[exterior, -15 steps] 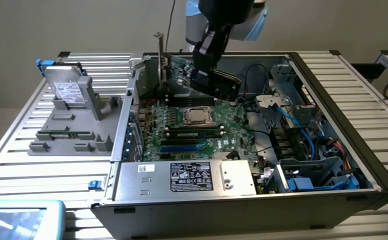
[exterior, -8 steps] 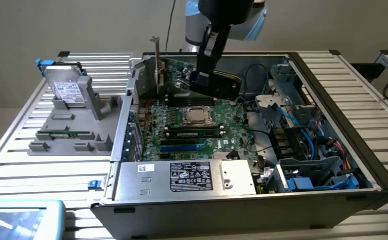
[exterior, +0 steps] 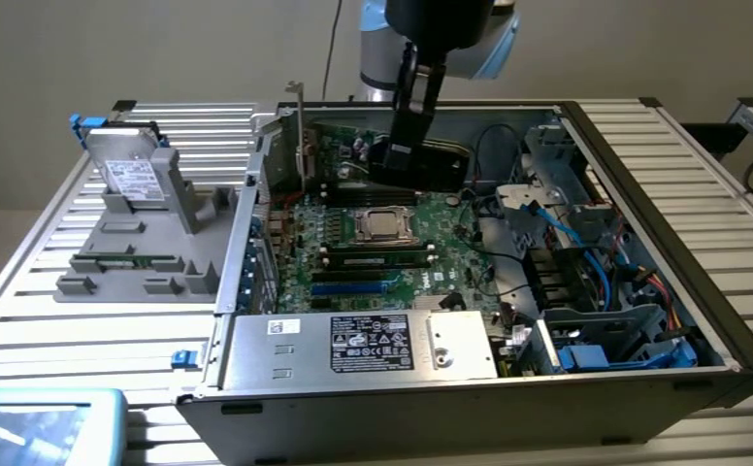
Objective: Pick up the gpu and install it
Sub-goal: 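Insert the gpu into the slot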
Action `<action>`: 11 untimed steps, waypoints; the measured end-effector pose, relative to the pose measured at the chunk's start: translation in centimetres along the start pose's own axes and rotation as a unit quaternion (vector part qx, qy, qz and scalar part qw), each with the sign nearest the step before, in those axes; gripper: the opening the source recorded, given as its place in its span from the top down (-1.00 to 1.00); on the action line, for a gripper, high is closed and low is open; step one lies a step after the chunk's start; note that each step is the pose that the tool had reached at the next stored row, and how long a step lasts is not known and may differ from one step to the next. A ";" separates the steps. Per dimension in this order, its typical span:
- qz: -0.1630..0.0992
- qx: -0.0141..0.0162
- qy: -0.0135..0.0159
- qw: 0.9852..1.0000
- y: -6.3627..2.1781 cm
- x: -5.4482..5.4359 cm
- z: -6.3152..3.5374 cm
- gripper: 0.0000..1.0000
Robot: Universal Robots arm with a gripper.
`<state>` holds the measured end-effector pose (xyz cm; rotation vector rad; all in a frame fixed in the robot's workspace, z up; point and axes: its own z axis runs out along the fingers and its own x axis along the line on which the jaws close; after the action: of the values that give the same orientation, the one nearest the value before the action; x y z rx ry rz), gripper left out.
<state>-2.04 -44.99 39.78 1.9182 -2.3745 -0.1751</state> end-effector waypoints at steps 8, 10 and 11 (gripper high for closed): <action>-0.066 0.009 0.010 0.998 -0.01 0.0 0.11 0.44; -0.078 0.015 0.013 0.997 -0.02 0.0 0.13 0.44; -0.083 0.018 0.015 0.996 -0.02 0.0 0.14 0.44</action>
<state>-2.04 -44.99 39.64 2.1196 -2.2126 -0.1151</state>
